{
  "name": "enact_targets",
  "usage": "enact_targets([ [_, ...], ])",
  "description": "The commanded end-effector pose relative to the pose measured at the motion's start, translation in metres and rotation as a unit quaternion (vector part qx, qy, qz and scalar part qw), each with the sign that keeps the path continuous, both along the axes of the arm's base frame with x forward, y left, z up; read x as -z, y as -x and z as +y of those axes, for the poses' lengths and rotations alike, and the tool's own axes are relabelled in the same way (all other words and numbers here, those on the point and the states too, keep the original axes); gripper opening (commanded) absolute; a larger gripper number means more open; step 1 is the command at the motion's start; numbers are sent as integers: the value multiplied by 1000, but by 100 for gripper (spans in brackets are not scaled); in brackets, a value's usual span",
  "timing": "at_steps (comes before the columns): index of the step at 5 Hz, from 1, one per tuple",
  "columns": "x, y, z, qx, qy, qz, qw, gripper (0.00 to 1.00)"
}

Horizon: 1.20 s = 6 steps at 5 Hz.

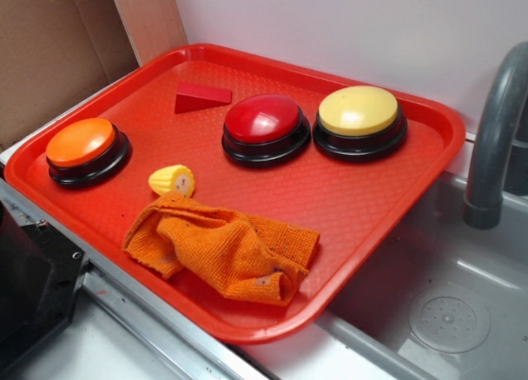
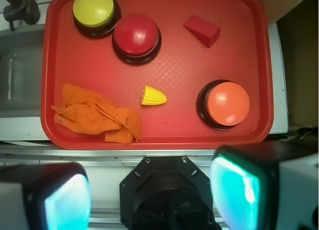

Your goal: Push the orange button.

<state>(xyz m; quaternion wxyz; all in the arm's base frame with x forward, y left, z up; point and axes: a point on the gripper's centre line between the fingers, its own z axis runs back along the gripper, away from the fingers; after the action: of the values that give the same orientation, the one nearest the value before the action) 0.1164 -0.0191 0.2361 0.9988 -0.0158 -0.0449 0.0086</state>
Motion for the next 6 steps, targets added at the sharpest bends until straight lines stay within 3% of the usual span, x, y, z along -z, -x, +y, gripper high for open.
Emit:
enact_targets([
  [1, 0, 0, 0, 0, 0, 0, 1000, 100],
  [2, 37, 3, 50, -64, 25, 59, 996, 100],
  [3, 62, -16, 89, -76, 4, 96, 992, 100],
  [4, 90, -18, 114, -103, 0, 97, 990, 100],
  [6, 166, -36, 130, -84, -45, 51, 994, 100],
])
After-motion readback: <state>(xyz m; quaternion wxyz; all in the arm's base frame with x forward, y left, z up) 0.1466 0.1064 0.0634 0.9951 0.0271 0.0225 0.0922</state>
